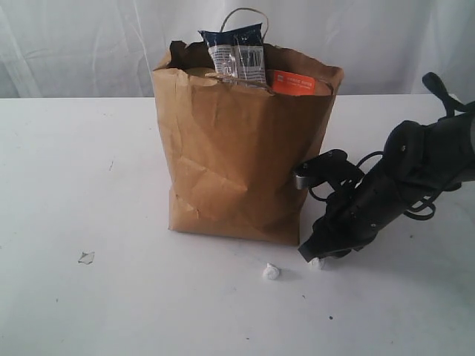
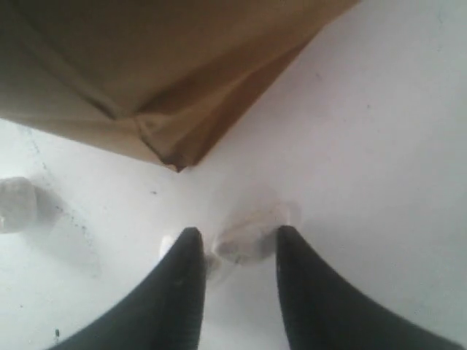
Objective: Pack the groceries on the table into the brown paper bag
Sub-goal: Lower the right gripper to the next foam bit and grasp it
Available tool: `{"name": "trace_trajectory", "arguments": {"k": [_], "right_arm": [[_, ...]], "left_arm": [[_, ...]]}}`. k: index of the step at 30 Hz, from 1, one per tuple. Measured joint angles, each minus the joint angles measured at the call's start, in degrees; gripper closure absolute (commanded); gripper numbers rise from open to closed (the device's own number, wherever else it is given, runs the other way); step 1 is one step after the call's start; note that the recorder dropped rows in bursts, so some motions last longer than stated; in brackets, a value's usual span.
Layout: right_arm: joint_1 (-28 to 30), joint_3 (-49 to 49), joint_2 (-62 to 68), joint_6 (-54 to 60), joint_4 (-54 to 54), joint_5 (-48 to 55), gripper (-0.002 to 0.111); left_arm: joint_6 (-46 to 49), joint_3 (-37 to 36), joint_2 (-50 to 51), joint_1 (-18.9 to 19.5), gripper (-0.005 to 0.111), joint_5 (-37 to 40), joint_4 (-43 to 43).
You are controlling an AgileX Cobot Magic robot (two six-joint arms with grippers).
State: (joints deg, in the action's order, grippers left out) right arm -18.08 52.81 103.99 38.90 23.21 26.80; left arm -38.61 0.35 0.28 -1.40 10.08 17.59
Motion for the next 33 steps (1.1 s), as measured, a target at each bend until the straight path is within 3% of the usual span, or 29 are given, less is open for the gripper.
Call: {"name": "trace_trajectory", "arguments": {"k": [12,33], "right_arm": [[0.0,0.0,0.13,-0.13,0.0,0.0,0.095],[-0.15,0.0,-6.97,-1.4,0.5,17.84,0.093]], "left_arm": [[0.0,0.0,0.0,0.0,0.107,0.0,0.0],[0.0,0.0,0.0,0.0,0.107,0.0,0.0]]}}
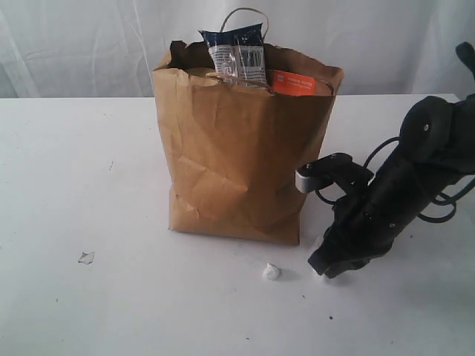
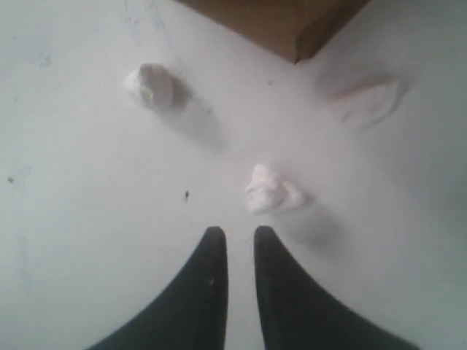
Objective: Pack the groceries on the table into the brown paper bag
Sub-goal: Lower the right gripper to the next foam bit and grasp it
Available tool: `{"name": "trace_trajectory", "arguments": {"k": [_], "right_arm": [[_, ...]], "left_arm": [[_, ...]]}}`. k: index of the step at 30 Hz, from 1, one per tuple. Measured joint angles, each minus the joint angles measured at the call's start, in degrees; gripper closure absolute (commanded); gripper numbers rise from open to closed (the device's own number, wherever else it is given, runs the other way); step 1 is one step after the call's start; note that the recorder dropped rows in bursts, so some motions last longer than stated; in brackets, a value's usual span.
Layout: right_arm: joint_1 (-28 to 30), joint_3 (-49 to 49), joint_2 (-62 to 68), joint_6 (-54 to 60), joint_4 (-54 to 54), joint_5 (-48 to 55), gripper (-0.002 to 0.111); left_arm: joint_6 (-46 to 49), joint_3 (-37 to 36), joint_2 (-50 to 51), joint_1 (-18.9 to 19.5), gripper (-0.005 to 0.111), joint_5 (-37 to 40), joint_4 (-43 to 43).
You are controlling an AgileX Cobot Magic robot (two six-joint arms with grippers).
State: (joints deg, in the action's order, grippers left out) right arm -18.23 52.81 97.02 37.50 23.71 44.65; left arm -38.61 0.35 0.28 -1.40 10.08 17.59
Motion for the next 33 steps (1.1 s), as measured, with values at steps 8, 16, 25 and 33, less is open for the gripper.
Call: {"name": "trace_trajectory", "arguments": {"k": [8,16,25,33], "right_arm": [[0.0,0.0,0.46,0.0,0.3,2.15,0.059],[0.0,0.0,0.8,0.0,1.52,-5.92,0.054],[0.0,0.0,5.79,3.12,2.26,-7.33,0.073],[0.0,0.0,6.05,2.5,2.26,-7.92,0.107]], "left_arm": [[0.0,0.0,0.0,0.0,0.107,0.0,0.0],[0.0,0.0,0.0,0.0,0.107,0.0,0.0],[0.0,0.0,0.0,0.0,0.107,0.0,0.0],[0.0,0.0,0.0,0.0,0.107,0.0,0.0]]}}
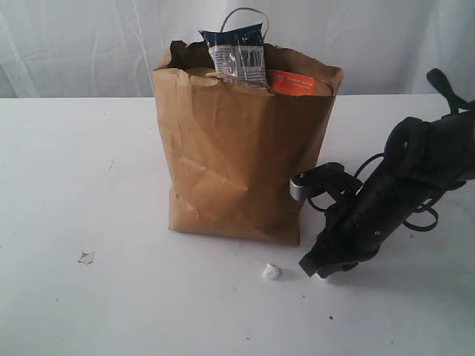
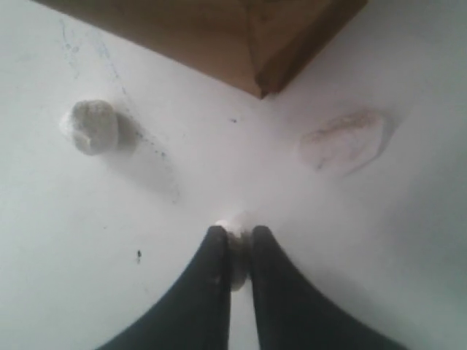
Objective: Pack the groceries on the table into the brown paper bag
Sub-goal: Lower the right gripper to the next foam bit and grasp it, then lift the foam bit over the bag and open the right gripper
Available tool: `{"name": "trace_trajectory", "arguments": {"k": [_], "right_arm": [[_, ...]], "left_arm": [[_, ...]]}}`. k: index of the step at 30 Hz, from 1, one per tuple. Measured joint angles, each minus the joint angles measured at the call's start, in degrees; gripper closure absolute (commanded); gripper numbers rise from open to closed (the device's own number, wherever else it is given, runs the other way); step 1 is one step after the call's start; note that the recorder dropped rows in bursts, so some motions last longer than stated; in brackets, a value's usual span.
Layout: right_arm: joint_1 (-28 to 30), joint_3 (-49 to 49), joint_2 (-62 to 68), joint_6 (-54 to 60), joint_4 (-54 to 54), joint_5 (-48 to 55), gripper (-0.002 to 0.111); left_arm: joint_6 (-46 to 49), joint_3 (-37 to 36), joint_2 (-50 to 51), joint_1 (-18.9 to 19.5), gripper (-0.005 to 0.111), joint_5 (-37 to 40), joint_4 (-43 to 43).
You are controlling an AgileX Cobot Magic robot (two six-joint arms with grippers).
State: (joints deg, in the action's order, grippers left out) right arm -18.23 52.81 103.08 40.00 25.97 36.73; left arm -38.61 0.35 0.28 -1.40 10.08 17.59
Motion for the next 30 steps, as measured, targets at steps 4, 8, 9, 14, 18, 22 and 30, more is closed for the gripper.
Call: {"name": "trace_trajectory", "arguments": {"k": [4,8,9,14,18,22,30], "right_arm": [[0.0,0.0,-0.7,-4.21,0.0,4.77,0.108],[0.0,0.0,-2.81,-5.57,0.13,11.3,0.108],[0.0,0.0,-3.59,-5.56,0.24,12.62,0.108],[0.0,0.0,-9.29,-5.97,4.07,21.13,0.108],[0.0,0.0,-16.0,-5.97,12.93,29.12,0.108],[0.0,0.0,-23.58,-5.97,26.05,32.22,0.108],[-0.04,0.37,-34.49,13.48,61.68,29.01,0.108]], "left_arm": [[0.0,0.0,0.0,0.0,0.107,0.0,0.0],[0.0,0.0,0.0,0.0,0.107,0.0,0.0],[0.0,0.0,0.0,0.0,0.107,0.0,0.0],[0.0,0.0,0.0,0.0,0.107,0.0,0.0],[0.0,0.0,0.0,0.0,0.107,0.0,0.0],[0.0,0.0,0.0,0.0,0.107,0.0,0.0],[0.0,0.0,0.0,0.0,0.107,0.0,0.0]]}}
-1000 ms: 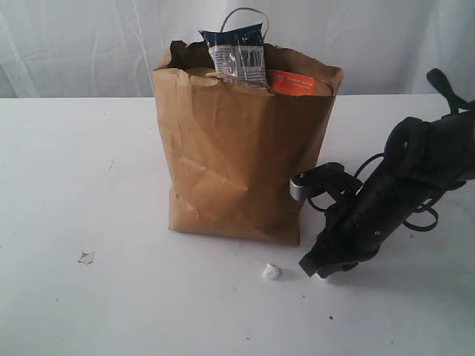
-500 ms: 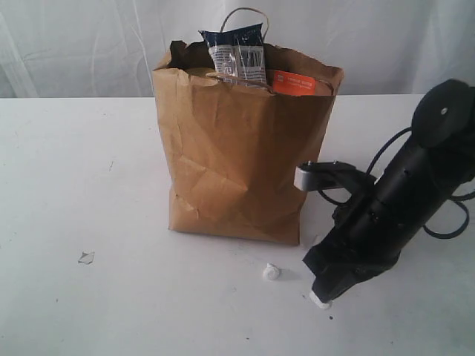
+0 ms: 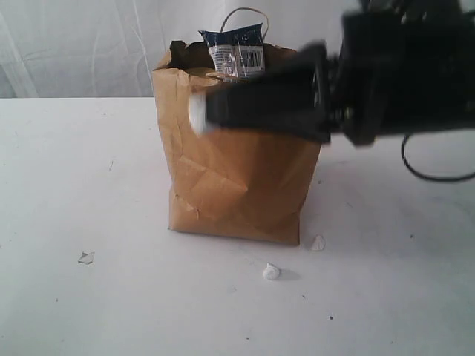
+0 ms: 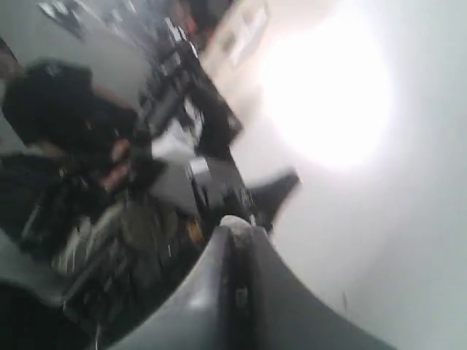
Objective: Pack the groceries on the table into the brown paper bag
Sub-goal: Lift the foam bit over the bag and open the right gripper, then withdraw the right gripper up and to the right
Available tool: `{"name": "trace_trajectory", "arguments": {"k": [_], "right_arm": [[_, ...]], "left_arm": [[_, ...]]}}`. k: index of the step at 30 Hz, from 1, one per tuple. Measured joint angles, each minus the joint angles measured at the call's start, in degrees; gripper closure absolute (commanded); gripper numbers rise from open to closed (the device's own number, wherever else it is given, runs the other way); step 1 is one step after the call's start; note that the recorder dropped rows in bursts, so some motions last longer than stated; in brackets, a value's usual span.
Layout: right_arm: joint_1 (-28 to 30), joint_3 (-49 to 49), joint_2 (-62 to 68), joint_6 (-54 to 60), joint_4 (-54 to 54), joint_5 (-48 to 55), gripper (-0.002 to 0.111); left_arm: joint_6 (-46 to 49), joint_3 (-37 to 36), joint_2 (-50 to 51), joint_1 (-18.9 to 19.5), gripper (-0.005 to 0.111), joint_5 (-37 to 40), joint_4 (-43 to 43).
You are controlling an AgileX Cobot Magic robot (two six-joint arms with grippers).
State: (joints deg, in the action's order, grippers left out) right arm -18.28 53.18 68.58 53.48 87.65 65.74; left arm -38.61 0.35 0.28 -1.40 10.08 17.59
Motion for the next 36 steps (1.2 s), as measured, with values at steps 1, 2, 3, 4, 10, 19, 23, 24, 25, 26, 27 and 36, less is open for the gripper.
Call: {"name": "trace_trajectory", "arguments": {"k": [1,2,3,4,10,19,23,24,25,26,27,36], "right_arm": [[0.0,0.55,-0.34,1.96,3.42,-2.63,0.108],[0.0,1.3,-0.51,4.48,7.03,-5.87,0.108],[0.0,2.17,-0.6,5.85,8.39,-9.55,0.108],[0.0,2.91,-0.6,7.48,9.32,-12.77,0.108],[0.0,9.74,4.13,12.85,11.5,-28.55,0.108],[0.0,16.94,18.69,16.47,10.6,-30.31,0.108],[0.0,16.97,20.58,16.58,4.29,-32.0,0.102],[0.0,16.97,20.97,16.57,3.14,-32.3,0.099],[0.0,16.97,21.26,16.57,2.48,-32.66,0.096],[0.0,16.97,21.56,16.57,1.9,-33.2,0.093],[0.0,16.97,21.71,16.57,1.62,-33.73,0.091],[0.0,16.97,21.83,16.57,1.02,-35.48,0.086]], "left_arm": [[0.0,0.0,0.0,0.0,0.107,0.0,0.0],[0.0,0.0,0.0,0.0,0.107,0.0,0.0],[0.0,0.0,0.0,0.0,0.107,0.0,0.0],[0.0,0.0,0.0,0.0,0.107,0.0,0.0],[0.0,0.0,0.0,0.0,0.107,0.0,0.0],[0.0,0.0,0.0,0.0,0.107,0.0,0.0],[0.0,0.0,0.0,0.0,0.107,0.0,0.0],[0.0,0.0,0.0,0.0,0.107,0.0,0.0],[0.0,0.0,0.0,0.0,0.107,0.0,0.0],[0.0,0.0,0.0,0.0,0.107,0.0,0.0],[0.0,0.0,0.0,0.0,0.107,0.0,0.0],[0.12,0.0,0.0,0.0,0.107,0.0,0.0]]}}
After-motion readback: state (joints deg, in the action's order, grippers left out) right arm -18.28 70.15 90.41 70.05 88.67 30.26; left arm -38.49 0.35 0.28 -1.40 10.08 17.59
